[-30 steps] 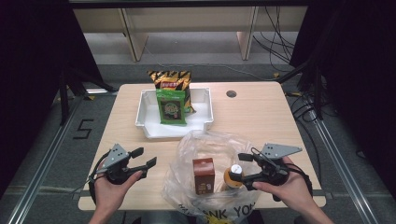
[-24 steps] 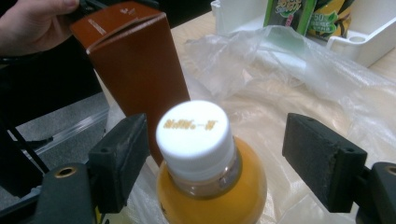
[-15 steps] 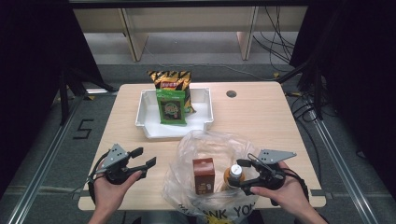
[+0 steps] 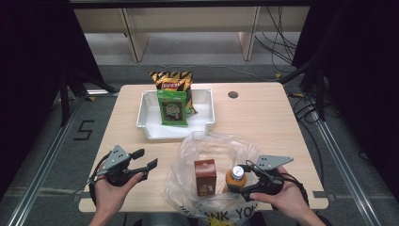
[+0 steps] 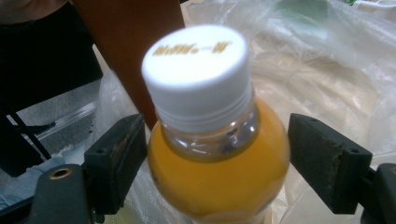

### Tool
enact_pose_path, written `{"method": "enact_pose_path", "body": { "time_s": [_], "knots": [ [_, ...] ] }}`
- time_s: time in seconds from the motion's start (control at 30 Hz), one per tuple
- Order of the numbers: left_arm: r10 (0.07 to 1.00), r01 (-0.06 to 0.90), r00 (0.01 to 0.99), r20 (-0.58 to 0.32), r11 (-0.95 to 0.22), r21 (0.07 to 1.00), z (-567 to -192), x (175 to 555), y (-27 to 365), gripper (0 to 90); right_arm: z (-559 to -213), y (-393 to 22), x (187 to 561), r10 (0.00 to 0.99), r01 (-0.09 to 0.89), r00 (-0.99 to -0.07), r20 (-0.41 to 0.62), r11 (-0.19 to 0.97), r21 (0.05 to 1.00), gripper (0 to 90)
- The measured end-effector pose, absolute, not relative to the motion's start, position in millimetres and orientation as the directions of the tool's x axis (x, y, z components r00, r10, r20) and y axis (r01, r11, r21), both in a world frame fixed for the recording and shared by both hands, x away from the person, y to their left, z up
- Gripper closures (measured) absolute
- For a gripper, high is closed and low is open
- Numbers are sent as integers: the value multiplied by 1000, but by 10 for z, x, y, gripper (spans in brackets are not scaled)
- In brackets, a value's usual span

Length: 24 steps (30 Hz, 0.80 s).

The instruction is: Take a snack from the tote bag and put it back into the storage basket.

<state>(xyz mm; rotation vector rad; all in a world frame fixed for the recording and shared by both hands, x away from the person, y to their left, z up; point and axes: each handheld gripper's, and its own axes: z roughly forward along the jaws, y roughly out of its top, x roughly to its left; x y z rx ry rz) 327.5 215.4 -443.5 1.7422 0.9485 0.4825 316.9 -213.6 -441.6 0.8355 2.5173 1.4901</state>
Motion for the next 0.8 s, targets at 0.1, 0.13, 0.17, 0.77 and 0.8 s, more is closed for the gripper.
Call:
{"method": "enact_pose_path", "body": {
  "time_s": [0.1, 0.13, 0.17, 0.77, 0.8],
  "knots": [
    [787, 365, 605, -121, -139, 921, -4433, 3274, 2153, 332, -4443, -2131, 3184, 493, 380, -856, 158, 392, 838, 217],
    [787, 365, 605, -120, -140, 920, -4433, 3275, 2154, 333, -4439, -2128, 3172, 491, 401, -852, 181, 393, 827, 219],
    [787, 365, 605, -120, -140, 920, -4433, 3274, 2154, 333, -4440, -2125, 3168, 492, 404, -851, 182, 393, 826, 223],
    [783, 365, 609, -123, -139, 920, -4441, 3278, 2154, 332, -4472, -2110, 3172, 491, 375, -860, 141, 419, 827, 300],
    [783, 364, 610, -123, -139, 921, -4440, 3278, 2154, 332, -4467, -2109, 3171, 491, 373, -860, 138, 422, 827, 302]
  ]
}}
